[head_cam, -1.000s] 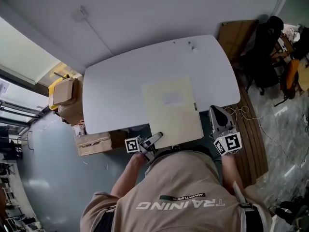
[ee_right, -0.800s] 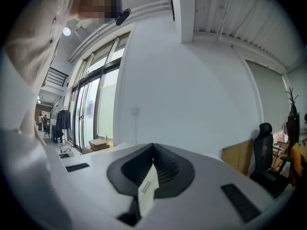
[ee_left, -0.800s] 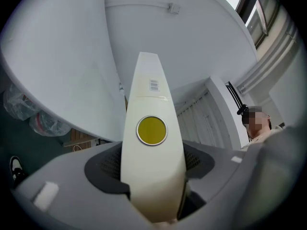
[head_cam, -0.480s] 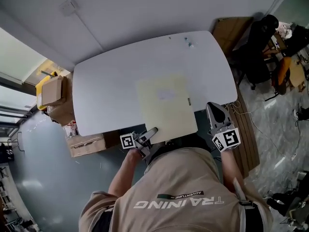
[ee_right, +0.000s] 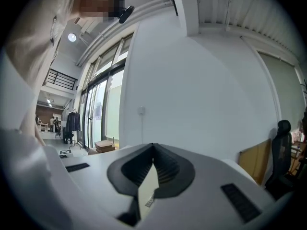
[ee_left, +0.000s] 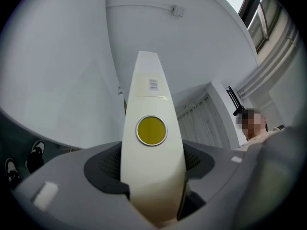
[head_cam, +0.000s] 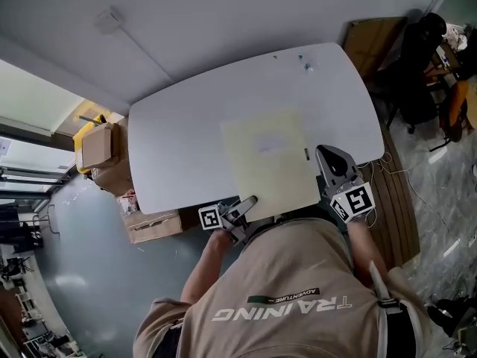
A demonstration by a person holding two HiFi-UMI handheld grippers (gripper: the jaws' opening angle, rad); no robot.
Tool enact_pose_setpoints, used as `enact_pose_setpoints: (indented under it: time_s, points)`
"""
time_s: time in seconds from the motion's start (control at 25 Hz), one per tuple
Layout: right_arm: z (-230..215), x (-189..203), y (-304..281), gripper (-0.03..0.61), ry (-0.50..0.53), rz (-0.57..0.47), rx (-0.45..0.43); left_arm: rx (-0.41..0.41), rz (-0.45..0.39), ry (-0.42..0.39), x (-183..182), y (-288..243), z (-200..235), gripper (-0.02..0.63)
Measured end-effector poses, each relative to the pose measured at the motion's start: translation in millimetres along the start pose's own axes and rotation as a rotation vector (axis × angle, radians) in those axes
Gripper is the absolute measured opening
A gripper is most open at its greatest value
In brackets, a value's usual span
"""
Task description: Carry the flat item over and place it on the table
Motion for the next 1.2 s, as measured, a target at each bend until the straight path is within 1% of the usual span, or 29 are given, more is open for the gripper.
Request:
enact_pose_setpoints:
  time_s: [0.2, 0.4, 0.56, 0.72, 0.88, 0.96, 1.08, 1.2]
  points:
    - [-37, -4, -12, 0.003, -0.040, -0.028, 0.004, -0.017, 0.005, -0.013, -25, -28, 1, 0.298]
    - [-79, 5, -24, 0.003, -0.058, -0.007, 0.018, -0.005, 0.003, -0.014, -53, -63, -1, 0.298]
    - [-105, 11, -33, 0.003, -0.072, 0.004, -0.010, -0.005, -0.026, 0.000, -65, -88, 6, 0.298]
    - [-128, 14, -43, 0.003, -0.078, 0.001, -0.045, -0.025, -0.053, 0.020, -76, -106, 14, 0.298]
    - [-144, 18, -56, 0.003, -0.062, 0.015, -0.096, -0.033, -0.067, 0.013, -88, -117, 16, 0.298]
    - [-149, 18, -62, 0.003, -0.062, 0.022, -0.106, -0.039, -0.074, 0.012, -95, -118, 15, 0.298]
    - [-152, 19, -69, 0.003, -0.077, 0.027, -0.095, -0.046, -0.071, 0.015, -107, -115, 18, 0.298]
    - [-152, 15, -81, 0.003, -0.076, 0.025, -0.067, -0.036, -0.056, 0.009, -127, -113, 24, 0.298]
Point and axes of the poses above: the fingertips, and each gripper's own axes: y backward along the fingers, z to its left, x out of its underside, the point moved 4 cm from there along y, backward along the fingers, and after that the axes turned 6 degrees about z, right-handed, at the moved point
